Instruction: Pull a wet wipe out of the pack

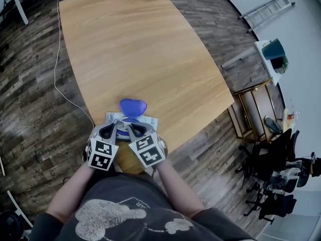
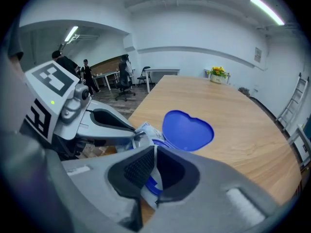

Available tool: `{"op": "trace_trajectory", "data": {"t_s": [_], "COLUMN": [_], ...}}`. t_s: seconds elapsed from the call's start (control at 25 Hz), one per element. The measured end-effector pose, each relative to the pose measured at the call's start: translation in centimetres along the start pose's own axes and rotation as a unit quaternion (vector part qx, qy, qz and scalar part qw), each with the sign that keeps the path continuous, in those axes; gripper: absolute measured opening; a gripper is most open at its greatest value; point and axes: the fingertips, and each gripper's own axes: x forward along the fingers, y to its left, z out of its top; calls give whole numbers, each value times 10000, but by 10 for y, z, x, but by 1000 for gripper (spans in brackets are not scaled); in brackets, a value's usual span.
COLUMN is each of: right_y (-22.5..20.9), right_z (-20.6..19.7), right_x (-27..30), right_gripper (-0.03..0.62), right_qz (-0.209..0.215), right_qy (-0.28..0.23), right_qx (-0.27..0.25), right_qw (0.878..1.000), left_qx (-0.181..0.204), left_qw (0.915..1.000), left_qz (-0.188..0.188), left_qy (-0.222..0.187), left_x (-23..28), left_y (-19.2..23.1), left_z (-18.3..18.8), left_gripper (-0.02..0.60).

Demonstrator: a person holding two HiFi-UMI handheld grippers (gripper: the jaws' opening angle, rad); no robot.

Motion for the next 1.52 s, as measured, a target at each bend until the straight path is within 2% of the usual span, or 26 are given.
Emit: {"op": "trace_trajectory", "data": {"t_s": [0.24, 0.44, 0.8, 1.0, 1.24, 1.52], "right_y": [-12, -25, -67, -84, -93, -106], "right_z": [21, 33, 21, 13, 20, 14], "right_x": [-34, -63, -92, -92, -102, -104], "right_gripper": [8, 8, 8, 8, 8, 8], "right_qz": [-68, -37, -163, 12, 367, 622], "right_qy": [-482, -1080, -1399, -1447, -1610, -1735], "right_qx": [127, 36, 303, 361, 46, -16], "right_qw": [9987, 9941, 9896, 9888, 9863, 9829], "left_qx": [-39, -120, -450, -568, -749, -1092], "left_qw": [10000, 9998, 9976, 9955, 9887, 9735], "left_qz": [84, 170, 506, 654, 1151, 1791], "left_qy": [28, 14, -164, -392, -595, -907], "left_x": [0, -2, -9, -17, -28, -45], "left_y": [-3, -1, -3, -13, -25, -19], "left_z": [3, 2, 12, 28, 39, 50], "left_gripper": [26, 28, 35, 118, 137, 126]}}
